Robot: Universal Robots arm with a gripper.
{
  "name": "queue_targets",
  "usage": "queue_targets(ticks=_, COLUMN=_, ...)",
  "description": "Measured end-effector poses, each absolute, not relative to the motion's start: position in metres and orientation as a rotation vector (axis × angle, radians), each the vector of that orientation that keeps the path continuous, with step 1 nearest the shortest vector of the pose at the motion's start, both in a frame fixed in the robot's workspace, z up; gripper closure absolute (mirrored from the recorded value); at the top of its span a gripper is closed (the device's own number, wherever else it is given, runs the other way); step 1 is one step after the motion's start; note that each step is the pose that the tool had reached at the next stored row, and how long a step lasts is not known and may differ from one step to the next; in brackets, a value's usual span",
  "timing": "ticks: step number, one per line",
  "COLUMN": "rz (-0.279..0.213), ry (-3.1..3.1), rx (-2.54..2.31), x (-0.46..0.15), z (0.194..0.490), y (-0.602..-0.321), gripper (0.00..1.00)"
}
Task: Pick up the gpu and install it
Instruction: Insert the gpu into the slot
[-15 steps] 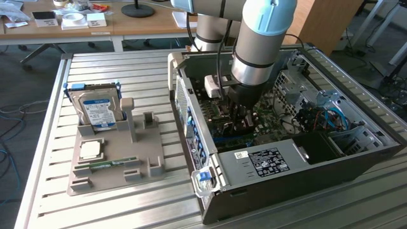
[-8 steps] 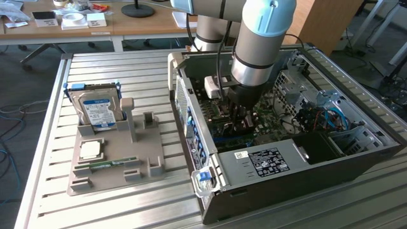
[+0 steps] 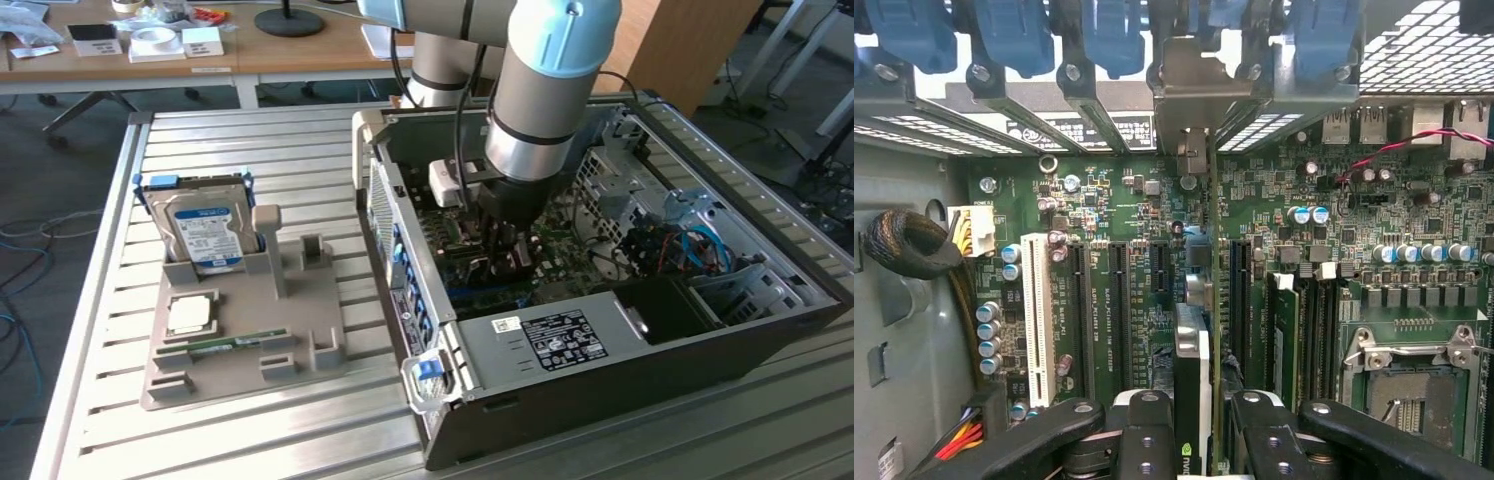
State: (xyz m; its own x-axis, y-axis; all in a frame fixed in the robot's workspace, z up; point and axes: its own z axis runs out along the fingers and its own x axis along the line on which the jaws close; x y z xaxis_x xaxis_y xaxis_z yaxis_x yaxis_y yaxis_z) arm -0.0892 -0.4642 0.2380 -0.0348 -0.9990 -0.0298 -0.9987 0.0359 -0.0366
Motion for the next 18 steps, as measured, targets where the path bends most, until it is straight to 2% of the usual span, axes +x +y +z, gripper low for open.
queue_targets(ticks=18, rz=-0.008, ry=2.228, rx=-2.147, x=-0.0895, z=0.2368, y=-0.4641, gripper=0.72)
